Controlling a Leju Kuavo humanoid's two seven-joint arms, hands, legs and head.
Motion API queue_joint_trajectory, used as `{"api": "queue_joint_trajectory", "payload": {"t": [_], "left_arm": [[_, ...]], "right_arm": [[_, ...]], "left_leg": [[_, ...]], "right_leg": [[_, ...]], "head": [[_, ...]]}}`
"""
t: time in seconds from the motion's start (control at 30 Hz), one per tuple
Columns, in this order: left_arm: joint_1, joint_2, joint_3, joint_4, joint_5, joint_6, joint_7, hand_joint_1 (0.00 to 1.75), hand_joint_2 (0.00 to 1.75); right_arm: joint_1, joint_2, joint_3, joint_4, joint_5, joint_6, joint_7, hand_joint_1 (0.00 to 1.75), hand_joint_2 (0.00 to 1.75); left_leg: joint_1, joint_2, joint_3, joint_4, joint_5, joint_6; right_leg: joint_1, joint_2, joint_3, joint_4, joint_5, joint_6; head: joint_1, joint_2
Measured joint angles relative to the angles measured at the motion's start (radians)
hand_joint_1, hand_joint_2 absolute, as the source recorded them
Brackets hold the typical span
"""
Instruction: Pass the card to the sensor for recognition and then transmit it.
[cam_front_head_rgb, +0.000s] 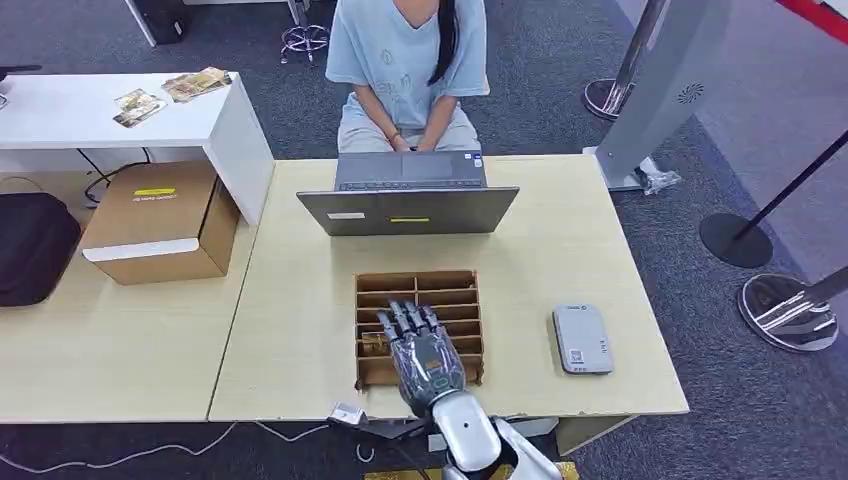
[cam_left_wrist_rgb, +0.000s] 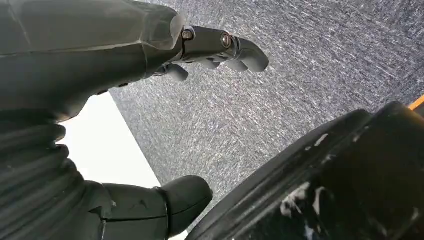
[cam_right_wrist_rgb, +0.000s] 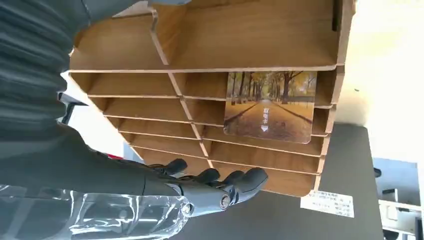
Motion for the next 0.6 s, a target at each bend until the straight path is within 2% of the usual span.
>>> {"api": "queue_joint_trajectory", "payload": {"t": [0.6], "left_arm": [[0.000,0.000,0.001,0.000,-0.002,-0.001,0.000,0.00,1.75]], "right_arm": [[-0.006,0.000,0.000,0.015,-0.008,0.006,-0.009,0.00,1.75]], "left_leg": [[0.000,0.000,0.000,0.000,0.000,0.000]], "right_leg": [[0.000,0.000,0.000,0.000,0.000,0.000]], "head": [[0.000,0.000]]}}
